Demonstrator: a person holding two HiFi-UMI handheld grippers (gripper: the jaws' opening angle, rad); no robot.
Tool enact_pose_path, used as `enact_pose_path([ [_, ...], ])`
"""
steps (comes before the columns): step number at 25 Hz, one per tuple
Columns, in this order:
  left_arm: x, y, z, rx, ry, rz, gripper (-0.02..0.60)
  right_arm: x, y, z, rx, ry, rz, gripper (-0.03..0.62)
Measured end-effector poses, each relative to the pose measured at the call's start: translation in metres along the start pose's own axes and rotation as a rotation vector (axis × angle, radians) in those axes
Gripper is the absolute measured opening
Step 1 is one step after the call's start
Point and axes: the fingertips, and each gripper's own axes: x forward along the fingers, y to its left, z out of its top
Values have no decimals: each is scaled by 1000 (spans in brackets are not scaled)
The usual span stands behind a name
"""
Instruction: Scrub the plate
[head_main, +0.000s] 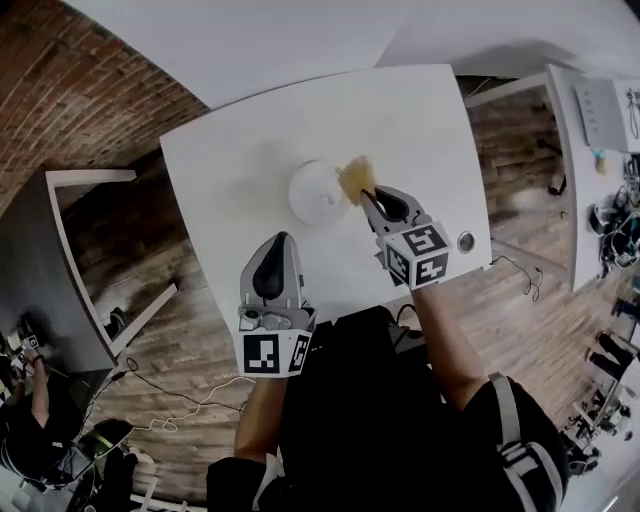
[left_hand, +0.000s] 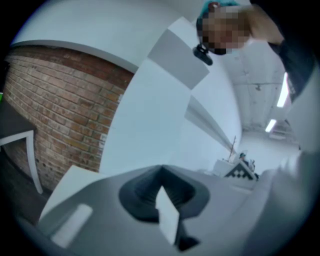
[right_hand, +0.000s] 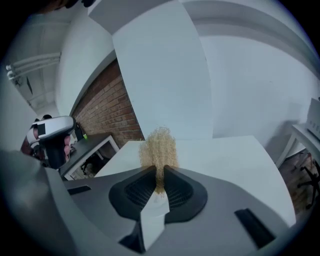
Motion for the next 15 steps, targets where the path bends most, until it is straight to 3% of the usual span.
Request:
enact_pose_path([
  [11,-34,-28,31,19,-55,69,3,-71,36,53,-15,-245,72,43],
  [15,-43,-30,52,62,-86,75,3,-95,57,67,-52,-326,102,43],
])
